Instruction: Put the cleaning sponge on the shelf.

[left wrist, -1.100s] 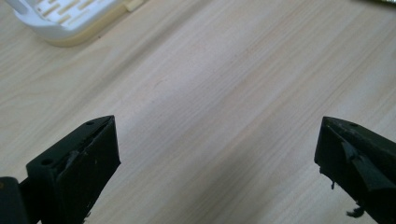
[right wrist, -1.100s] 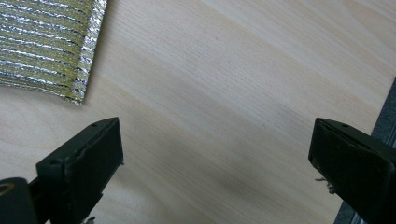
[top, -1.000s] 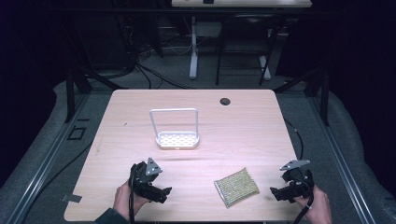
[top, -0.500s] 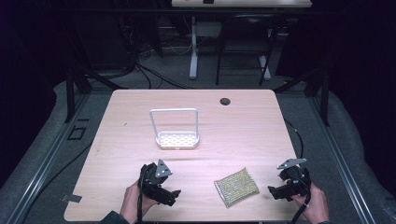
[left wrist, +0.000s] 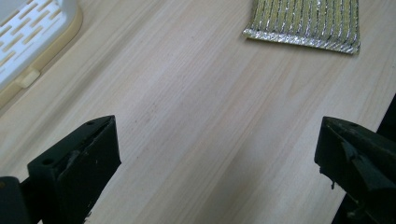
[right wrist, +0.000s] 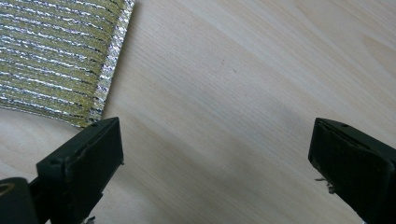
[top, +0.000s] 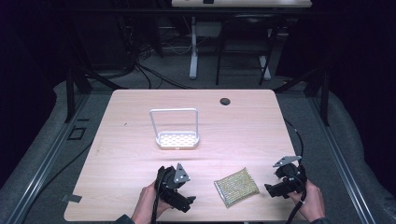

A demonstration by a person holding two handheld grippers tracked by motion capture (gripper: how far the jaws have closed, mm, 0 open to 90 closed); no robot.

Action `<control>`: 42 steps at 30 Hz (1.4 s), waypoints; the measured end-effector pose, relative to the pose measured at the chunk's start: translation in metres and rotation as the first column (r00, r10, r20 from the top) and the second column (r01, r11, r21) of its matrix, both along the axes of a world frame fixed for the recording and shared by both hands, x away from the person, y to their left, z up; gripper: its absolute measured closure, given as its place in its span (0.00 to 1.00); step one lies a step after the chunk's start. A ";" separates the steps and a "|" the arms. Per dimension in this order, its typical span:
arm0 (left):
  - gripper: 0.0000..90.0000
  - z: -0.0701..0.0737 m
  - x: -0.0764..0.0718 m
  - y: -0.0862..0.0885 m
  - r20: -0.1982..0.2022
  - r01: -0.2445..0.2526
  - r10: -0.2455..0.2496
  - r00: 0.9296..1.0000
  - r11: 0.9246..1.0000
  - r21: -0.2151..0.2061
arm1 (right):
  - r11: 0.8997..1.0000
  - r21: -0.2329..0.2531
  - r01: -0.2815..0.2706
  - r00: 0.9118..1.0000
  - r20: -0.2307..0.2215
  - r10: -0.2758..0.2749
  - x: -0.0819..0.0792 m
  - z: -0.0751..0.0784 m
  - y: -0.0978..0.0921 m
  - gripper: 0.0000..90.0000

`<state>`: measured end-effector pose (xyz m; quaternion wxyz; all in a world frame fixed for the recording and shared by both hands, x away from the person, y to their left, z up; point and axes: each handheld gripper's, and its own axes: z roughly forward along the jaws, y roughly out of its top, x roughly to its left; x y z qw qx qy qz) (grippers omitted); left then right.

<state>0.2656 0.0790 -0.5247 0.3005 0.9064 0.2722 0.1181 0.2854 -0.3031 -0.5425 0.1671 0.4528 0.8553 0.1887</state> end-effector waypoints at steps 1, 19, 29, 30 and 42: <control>0.00 0.000 0.000 0.000 0.000 0.000 0.000 1.000 1.000 0.000 | 1.000 -0.004 0.002 1.000 -0.006 -0.002 0.000 0.000 -0.001 0.03; 0.00 0.001 0.009 -0.041 -0.033 0.057 -0.058 0.998 0.998 -0.032 | 0.999 0.018 0.029 1.000 0.009 -0.029 0.001 0.002 -0.003 0.03; 0.00 -0.008 0.011 -0.070 -0.078 0.100 -0.103 0.992 0.994 -0.039 | 0.999 0.036 0.040 0.999 0.002 -0.040 0.002 0.002 -0.006 0.03; 0.00 -0.009 0.011 -0.073 -0.080 0.104 -0.107 0.991 0.994 -0.038 | 0.998 0.039 0.041 0.999 0.009 -0.042 0.002 0.003 -0.006 0.03; 0.00 -0.024 0.019 -0.105 -0.129 0.136 -0.137 0.982 0.991 -0.018 | 0.999 0.041 0.031 0.999 0.011 -0.031 0.003 0.003 -0.005 0.03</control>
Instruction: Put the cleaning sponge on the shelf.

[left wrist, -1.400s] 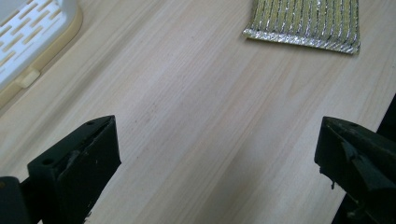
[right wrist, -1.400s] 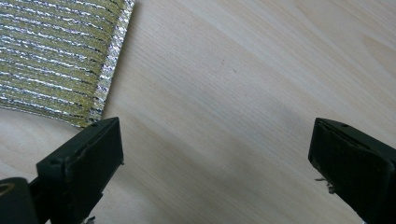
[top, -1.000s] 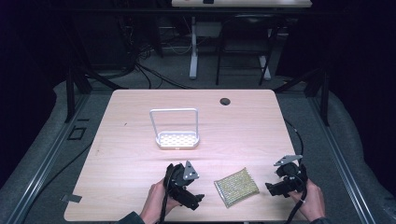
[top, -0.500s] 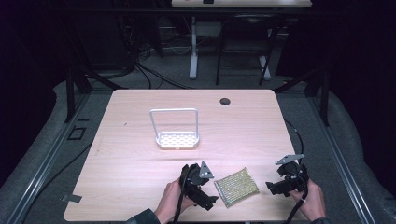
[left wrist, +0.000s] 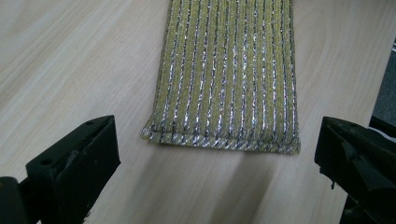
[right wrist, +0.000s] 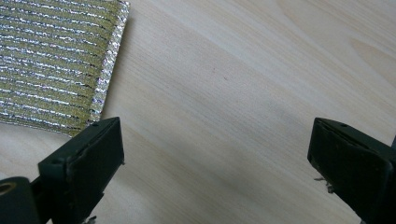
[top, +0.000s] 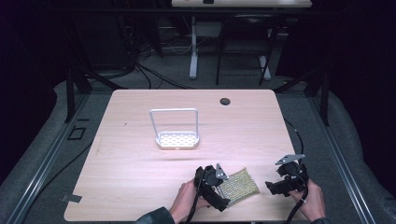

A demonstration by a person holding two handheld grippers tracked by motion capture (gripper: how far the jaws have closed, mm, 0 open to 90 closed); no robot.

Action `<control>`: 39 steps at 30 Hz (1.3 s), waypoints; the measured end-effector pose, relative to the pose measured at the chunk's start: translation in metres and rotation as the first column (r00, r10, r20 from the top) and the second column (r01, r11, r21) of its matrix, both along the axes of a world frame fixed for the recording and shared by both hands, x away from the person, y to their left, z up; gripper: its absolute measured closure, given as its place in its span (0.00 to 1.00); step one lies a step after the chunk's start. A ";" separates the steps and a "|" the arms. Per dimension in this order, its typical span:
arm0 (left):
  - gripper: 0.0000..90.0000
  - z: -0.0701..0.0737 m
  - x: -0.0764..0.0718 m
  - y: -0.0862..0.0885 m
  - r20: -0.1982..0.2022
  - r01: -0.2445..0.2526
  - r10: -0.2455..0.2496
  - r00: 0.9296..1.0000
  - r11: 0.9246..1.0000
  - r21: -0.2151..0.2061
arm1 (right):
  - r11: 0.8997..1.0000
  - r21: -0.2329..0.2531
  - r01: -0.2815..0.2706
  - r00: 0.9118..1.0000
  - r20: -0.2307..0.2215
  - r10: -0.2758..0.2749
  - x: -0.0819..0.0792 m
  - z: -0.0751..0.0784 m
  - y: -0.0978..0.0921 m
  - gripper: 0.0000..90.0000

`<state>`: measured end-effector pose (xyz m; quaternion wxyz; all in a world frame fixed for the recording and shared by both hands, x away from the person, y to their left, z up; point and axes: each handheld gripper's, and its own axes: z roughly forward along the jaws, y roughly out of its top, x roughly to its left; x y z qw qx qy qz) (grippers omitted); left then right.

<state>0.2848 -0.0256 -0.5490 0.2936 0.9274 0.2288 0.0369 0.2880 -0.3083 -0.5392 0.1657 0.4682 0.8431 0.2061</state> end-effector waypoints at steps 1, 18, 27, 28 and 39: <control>0.00 -0.001 0.001 -0.003 -0.005 0.003 -0.003 1.000 1.000 0.000 | 1.000 0.005 0.005 1.000 -0.003 -0.005 0.000 0.000 0.000 0.03; 0.00 -0.021 0.005 -0.026 0.002 0.054 -0.054 0.999 0.995 0.085 | 1.000 0.001 0.018 1.000 -0.005 -0.018 0.000 -0.002 -0.003 0.03; 0.08 -0.020 0.003 -0.024 0.029 0.044 -0.047 0.998 0.995 0.089 | 1.000 -0.006 0.015 1.000 0.005 -0.015 -0.003 0.000 -0.002 0.04; 0.09 -0.019 0.003 -0.023 0.031 0.044 -0.047 0.998 0.995 0.086 | 1.000 -0.005 0.012 1.000 0.004 -0.011 -0.002 -0.001 -0.002 0.04; 0.35 -0.018 0.001 -0.015 0.057 0.044 -0.045 0.997 0.999 0.015 | 1.000 -0.017 -0.008 1.000 0.005 0.008 -0.001 -0.002 0.001 0.05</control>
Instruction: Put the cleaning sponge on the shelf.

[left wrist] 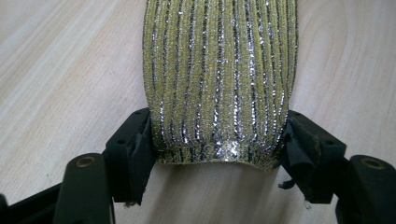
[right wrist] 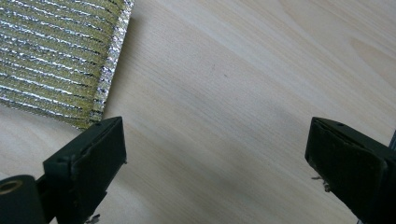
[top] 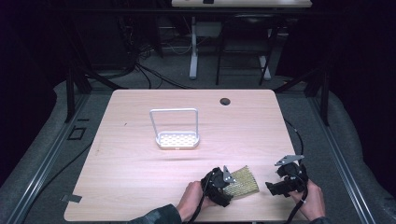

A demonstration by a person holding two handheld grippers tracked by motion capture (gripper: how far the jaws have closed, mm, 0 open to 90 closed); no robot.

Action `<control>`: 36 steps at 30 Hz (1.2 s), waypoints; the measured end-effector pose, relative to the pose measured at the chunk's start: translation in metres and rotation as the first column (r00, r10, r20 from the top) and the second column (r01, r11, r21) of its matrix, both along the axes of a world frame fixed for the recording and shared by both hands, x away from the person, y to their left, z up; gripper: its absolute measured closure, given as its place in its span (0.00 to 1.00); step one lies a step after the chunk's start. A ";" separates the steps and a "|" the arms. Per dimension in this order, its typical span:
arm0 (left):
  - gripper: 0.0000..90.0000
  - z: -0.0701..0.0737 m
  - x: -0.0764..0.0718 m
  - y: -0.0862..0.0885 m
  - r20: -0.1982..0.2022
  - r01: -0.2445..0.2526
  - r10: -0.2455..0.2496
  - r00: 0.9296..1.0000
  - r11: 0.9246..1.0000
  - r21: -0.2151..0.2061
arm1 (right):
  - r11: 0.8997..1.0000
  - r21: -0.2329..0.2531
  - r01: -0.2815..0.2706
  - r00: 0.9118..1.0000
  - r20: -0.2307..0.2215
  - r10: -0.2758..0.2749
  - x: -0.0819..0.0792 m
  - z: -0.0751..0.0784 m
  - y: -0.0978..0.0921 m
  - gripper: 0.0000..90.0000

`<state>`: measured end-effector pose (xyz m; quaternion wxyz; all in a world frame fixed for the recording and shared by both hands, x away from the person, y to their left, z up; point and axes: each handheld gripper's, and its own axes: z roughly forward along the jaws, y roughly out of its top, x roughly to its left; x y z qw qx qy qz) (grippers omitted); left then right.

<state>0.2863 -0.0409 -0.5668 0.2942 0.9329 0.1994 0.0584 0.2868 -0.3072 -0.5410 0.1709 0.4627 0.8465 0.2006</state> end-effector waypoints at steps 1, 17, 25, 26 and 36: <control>0.36 0.000 -0.001 0.001 0.007 0.000 0.000 1.000 1.000 -0.002 | 1.000 0.004 0.000 1.000 0.001 0.000 0.000 0.000 0.000 0.05; 0.41 0.015 -0.004 0.010 0.064 0.000 0.002 0.998 1.000 -0.029 | 1.000 -0.019 0.002 1.000 0.006 -0.002 0.002 0.000 0.000 0.05; 0.41 0.027 -0.009 0.020 0.086 -0.001 0.005 0.996 0.999 -0.049 | 1.000 -0.024 -0.001 1.000 0.011 0.001 0.001 0.001 0.000 0.05; 0.41 0.027 -0.009 0.020 0.084 -0.004 0.009 0.996 0.999 -0.052 | 1.000 -0.020 0.001 1.000 0.008 -0.001 0.001 0.000 0.000 0.05; 0.41 0.041 -0.015 0.032 0.107 -0.005 0.012 0.994 0.998 -0.062 | 1.000 -0.028 -0.011 1.000 0.016 0.012 0.001 0.001 0.003 0.05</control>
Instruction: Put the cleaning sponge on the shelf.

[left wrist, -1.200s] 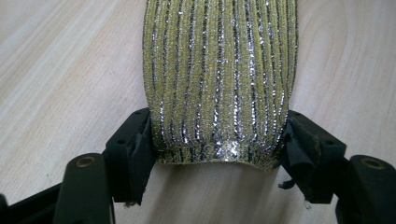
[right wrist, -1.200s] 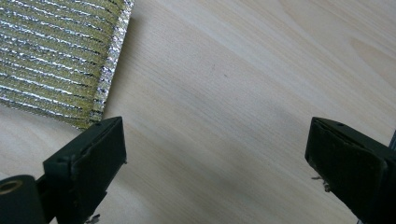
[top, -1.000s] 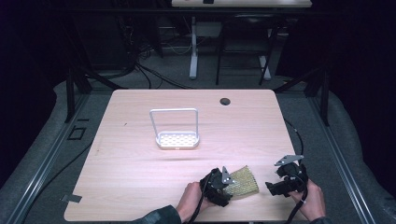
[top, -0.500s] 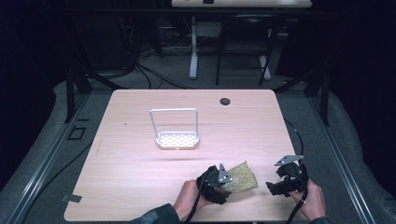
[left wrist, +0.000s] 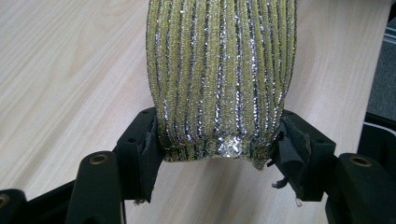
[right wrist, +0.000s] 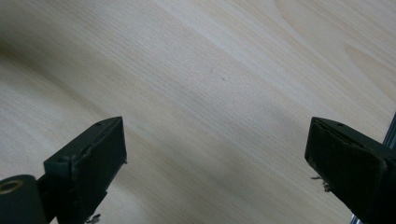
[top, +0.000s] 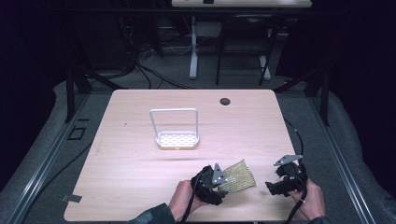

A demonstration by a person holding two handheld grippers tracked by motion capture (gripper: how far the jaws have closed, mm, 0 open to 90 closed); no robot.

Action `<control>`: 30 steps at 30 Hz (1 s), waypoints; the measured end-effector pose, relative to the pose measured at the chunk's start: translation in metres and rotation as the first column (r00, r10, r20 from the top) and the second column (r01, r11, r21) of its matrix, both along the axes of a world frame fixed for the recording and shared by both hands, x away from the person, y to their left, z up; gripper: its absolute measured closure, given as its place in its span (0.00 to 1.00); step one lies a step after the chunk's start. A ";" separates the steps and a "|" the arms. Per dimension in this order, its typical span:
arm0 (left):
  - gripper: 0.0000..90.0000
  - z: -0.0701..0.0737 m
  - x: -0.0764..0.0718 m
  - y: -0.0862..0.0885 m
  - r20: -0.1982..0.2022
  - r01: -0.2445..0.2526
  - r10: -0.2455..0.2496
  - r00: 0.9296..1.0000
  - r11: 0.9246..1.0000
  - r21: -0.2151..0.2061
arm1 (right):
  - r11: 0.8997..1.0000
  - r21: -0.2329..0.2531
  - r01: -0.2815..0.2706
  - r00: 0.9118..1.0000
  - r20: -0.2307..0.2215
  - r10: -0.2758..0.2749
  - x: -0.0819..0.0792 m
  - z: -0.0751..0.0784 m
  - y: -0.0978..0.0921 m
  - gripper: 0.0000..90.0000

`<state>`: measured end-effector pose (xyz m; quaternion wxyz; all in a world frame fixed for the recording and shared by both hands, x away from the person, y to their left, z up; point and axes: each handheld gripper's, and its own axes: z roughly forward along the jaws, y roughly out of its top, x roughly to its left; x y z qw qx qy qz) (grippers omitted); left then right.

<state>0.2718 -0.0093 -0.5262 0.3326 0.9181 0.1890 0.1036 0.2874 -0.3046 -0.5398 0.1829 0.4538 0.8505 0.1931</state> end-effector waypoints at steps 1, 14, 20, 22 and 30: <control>0.41 0.002 0.000 0.002 0.003 -0.002 0.002 1.000 1.000 -0.003 | 1.000 -0.001 0.001 1.000 -0.006 -0.001 0.000 0.000 0.000 0.05; 0.41 0.010 -0.005 0.025 0.026 -0.045 0.045 0.999 0.999 0.000 | 1.000 -0.002 -0.001 1.000 -0.004 0.001 -0.001 -0.001 0.001 0.05; 0.41 0.013 -0.006 0.034 0.034 -0.056 0.055 0.998 0.998 0.008 | 1.000 -0.005 0.005 1.000 -0.003 -0.005 0.000 -0.002 0.000 0.05; 0.41 0.015 -0.005 0.037 0.039 -0.067 0.067 0.997 0.998 0.001 | 1.000 -0.002 0.003 1.000 -0.009 -0.003 0.000 -0.003 0.001 0.05; 0.41 0.017 -0.006 0.051 0.048 -0.096 0.096 0.994 0.995 0.003 | 1.000 -0.011 0.008 1.000 -0.014 -0.008 0.000 -0.003 0.001 0.05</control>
